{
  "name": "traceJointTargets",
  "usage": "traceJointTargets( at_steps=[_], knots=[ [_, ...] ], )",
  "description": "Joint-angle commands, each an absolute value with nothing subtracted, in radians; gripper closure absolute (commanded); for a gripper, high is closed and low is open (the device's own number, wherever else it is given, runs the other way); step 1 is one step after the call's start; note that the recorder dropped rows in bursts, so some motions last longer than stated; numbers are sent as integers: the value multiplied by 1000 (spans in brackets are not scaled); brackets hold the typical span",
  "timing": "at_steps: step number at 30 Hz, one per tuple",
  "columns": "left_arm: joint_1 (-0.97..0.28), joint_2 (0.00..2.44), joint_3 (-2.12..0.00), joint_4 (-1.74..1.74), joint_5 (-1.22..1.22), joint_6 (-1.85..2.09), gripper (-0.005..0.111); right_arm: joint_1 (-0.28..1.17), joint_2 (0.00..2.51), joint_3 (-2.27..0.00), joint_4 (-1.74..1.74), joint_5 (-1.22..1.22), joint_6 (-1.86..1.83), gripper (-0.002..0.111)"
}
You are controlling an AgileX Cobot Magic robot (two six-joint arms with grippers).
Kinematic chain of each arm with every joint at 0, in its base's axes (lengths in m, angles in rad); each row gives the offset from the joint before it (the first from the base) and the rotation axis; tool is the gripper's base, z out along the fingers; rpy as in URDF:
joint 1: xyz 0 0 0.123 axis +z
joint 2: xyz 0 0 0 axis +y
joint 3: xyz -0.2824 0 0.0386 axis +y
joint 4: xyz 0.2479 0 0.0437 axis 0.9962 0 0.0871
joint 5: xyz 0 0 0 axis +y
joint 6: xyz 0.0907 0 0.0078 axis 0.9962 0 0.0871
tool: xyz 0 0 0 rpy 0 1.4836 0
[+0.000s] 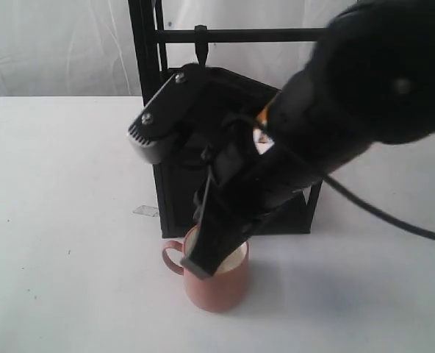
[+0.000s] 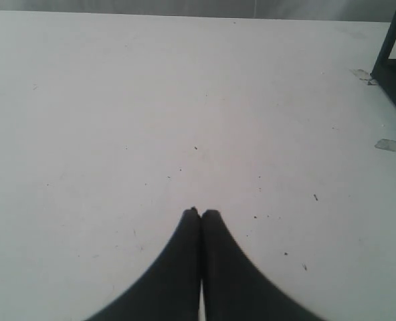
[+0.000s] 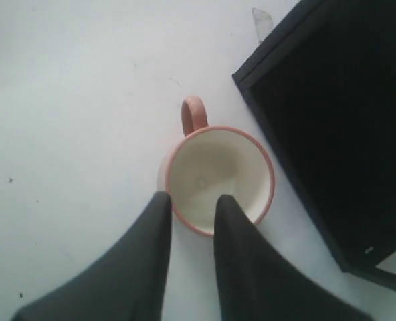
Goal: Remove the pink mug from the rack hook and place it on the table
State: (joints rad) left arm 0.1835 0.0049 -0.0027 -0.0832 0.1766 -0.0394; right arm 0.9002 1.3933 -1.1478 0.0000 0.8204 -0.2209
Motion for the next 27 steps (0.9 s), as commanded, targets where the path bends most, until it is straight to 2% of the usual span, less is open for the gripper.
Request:
traceJointTargets(
  at_steps=[1, 5, 12, 16, 19, 22, 27],
  knots=[
    [187, 0, 0, -85, 181, -45, 107, 897, 1229, -988, 5, 722, -96, 96],
    [187, 0, 0, -85, 181, -45, 107, 897, 1101, -773, -17, 602, -7, 108],
    [187, 0, 0, -85, 181, -45, 107, 897, 885, -544, -202, 542, 289, 108],
    [187, 0, 0, -85, 181, -45, 107, 885, 765, -562, -594, 659, 632, 108],
    [187, 0, 0, -85, 181, -45, 107, 839, 742, -625, -898, 943, 842, 108],
    [187, 0, 0, -85, 181, -45, 107, 766, 742, -683, -1042, 1063, 765, 108],
    [187, 0, 0, -85, 181, -45, 107, 599, 795, -721, -1022, 1085, 568, 108]
  ],
)
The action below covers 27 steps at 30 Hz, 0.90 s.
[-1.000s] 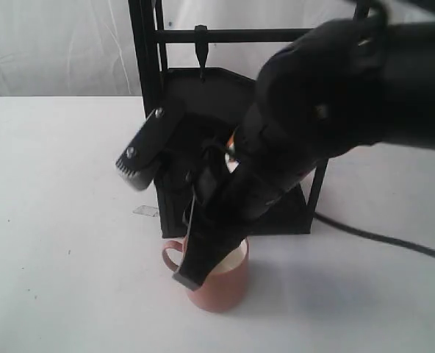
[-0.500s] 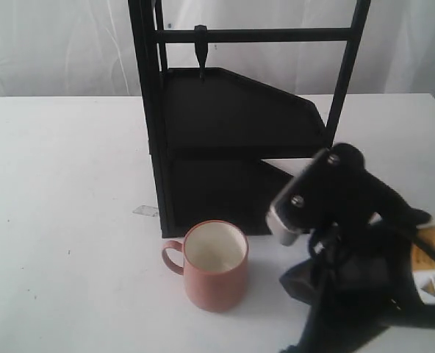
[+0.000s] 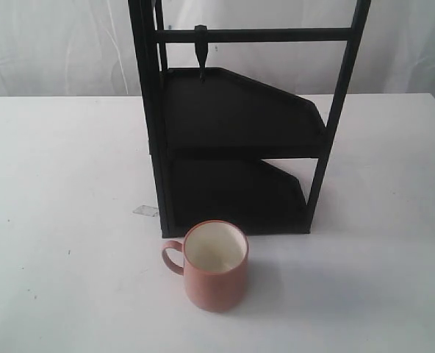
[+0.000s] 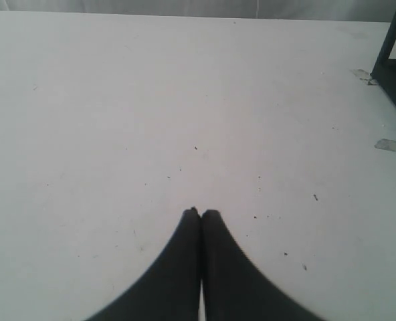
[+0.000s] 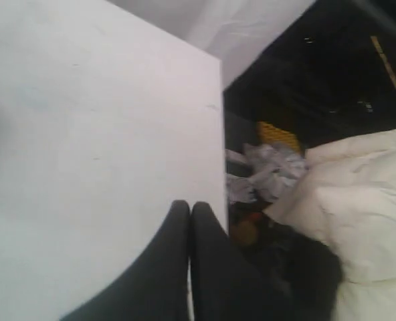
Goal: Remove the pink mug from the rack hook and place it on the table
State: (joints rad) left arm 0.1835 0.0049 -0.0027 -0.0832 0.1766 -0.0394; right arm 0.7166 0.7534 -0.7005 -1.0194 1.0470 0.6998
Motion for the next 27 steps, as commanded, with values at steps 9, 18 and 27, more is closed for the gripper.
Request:
traceJointTargets(
  at_steps=[9, 18, 27],
  knots=[
    [187, 0, 0, -85, 181, -45, 107, 236, 1170, -721, -425, 1221, 89, 108],
    [187, 0, 0, -85, 181, -45, 107, 227, 1101, -721, 41, 845, 80, 108],
    [187, 0, 0, -85, 181, -45, 107, 227, 946, -721, 87, 758, 108, 108]
  ],
)
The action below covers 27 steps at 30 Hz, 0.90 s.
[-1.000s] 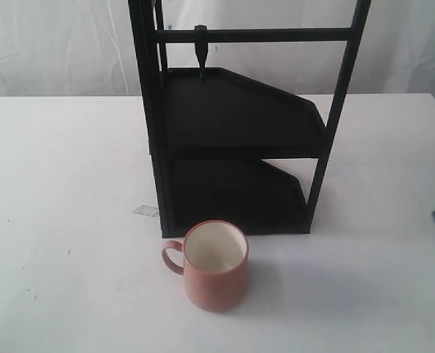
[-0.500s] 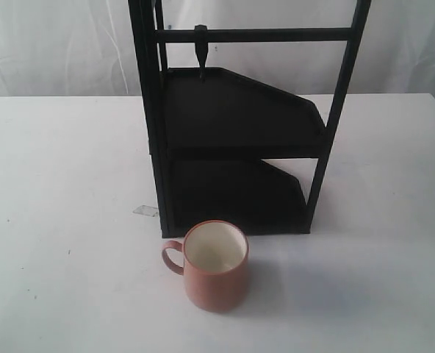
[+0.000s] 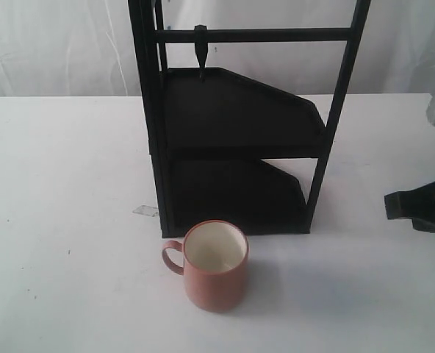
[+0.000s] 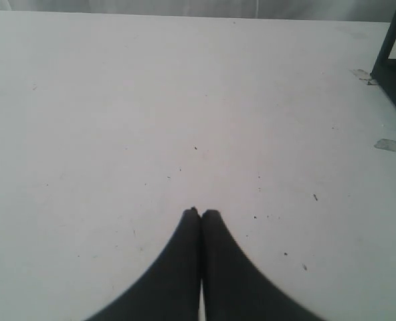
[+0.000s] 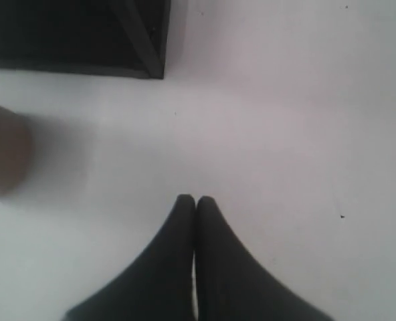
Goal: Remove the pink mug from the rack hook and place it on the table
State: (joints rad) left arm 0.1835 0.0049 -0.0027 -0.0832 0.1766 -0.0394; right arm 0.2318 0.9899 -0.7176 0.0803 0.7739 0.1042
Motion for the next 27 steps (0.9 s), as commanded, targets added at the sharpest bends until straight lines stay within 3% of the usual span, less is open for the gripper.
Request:
traceJointTargets(
  at_steps=[1, 9, 15, 21, 27],
  knots=[
    [187, 0, 0, -85, 181, -45, 107, 227, 942, -721, 87, 758, 108, 108],
    [187, 0, 0, -85, 181, -45, 107, 227, 939, -721, 7, 753, 108, 108],
    [187, 0, 0, -85, 181, -45, 107, 218, 866, -752, 80, 556, -72, 108],
    [187, 0, 0, -85, 181, -45, 107, 23, 701, -770, 223, 521, -402, 108],
    [187, 0, 0, -85, 181, -45, 107, -93, 434, -766, 223, 508, -416, 108]
  ],
)
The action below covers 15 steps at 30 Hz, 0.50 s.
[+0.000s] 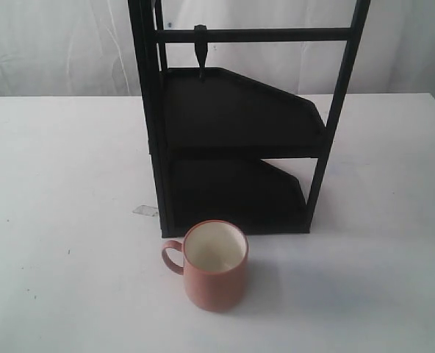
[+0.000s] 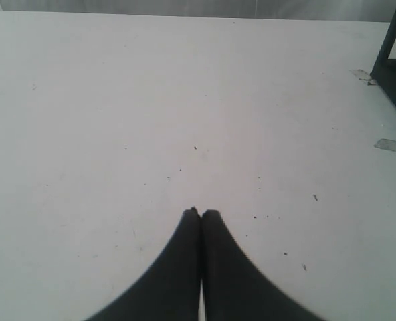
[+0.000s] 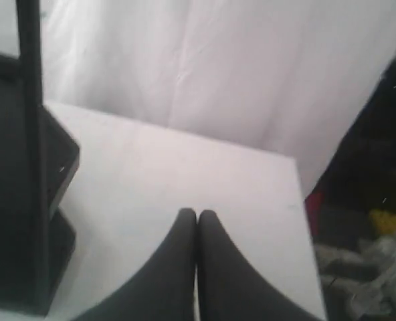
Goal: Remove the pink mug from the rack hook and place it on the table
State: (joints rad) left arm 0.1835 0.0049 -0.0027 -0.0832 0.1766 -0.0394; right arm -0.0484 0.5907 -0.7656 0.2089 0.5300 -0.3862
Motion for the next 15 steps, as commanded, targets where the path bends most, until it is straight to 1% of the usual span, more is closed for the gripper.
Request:
traceJointTargets(
  at_steps=[1, 6, 10, 12, 15],
  knots=[
    [187, 0, 0, -85, 181, -45, 107, -93, 395, -766, 223, 492, -416, 108],
    [187, 0, 0, -85, 181, -45, 107, -93, 227, -753, 248, 438, -416, 108],
    [187, 0, 0, -85, 181, -45, 107, -93, 186, -691, 347, 393, -417, 108],
    [187, 0, 0, -85, 181, -45, 107, -93, 168, -625, 341, 331, -417, 108],
    [187, 0, 0, -85, 181, -45, 107, -93, 143, -508, 277, 137, -385, 108]
  ],
)
